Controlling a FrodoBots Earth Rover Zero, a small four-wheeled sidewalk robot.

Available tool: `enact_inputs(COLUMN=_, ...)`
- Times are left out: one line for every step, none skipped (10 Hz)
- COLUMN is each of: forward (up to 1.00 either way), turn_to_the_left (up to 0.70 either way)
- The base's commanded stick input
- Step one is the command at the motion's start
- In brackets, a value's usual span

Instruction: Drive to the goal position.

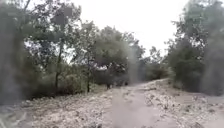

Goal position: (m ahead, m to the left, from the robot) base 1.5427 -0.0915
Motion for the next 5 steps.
enact_inputs(forward=0.45, turn_to_the_left=0.0)
enact_inputs(forward=0.45, turn_to_the_left=0.0)
enact_inputs(forward=0.45, turn_to_the_left=0.0)
enact_inputs(forward=0.45, turn_to_the_left=0.0)
enact_inputs(forward=0.45, turn_to_the_left=0.0)
